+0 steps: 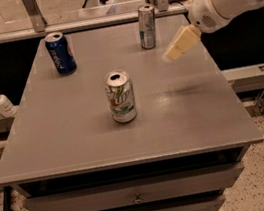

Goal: Pick redbull can

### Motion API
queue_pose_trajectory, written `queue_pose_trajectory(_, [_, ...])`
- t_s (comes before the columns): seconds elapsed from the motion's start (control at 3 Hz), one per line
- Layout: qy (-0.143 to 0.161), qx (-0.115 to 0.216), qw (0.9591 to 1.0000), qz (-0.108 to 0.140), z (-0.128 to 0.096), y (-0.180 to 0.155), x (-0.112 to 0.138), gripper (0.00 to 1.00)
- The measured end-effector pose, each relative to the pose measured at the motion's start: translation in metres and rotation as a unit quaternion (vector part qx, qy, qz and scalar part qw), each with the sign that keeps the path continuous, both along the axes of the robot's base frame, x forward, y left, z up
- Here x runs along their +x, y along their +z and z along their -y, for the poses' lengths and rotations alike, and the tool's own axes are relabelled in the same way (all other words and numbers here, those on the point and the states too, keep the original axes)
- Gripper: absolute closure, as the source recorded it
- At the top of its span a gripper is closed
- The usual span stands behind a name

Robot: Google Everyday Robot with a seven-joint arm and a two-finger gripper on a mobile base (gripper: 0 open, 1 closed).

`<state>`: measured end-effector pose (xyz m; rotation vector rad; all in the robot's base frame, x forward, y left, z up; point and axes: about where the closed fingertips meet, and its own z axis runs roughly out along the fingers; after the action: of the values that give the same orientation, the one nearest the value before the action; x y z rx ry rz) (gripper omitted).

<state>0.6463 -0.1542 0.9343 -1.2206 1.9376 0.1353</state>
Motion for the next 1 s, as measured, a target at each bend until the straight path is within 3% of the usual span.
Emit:
queue_pose_trajectory(0.33, [-0.008,0.066,0.9974,0.028,-0.021,-0.004,0.048,0.0])
queue_pose_trajectory(1.0, [-0.021,0.162,0.9857,0.043,-0.052,-0.026,0.125,0.0])
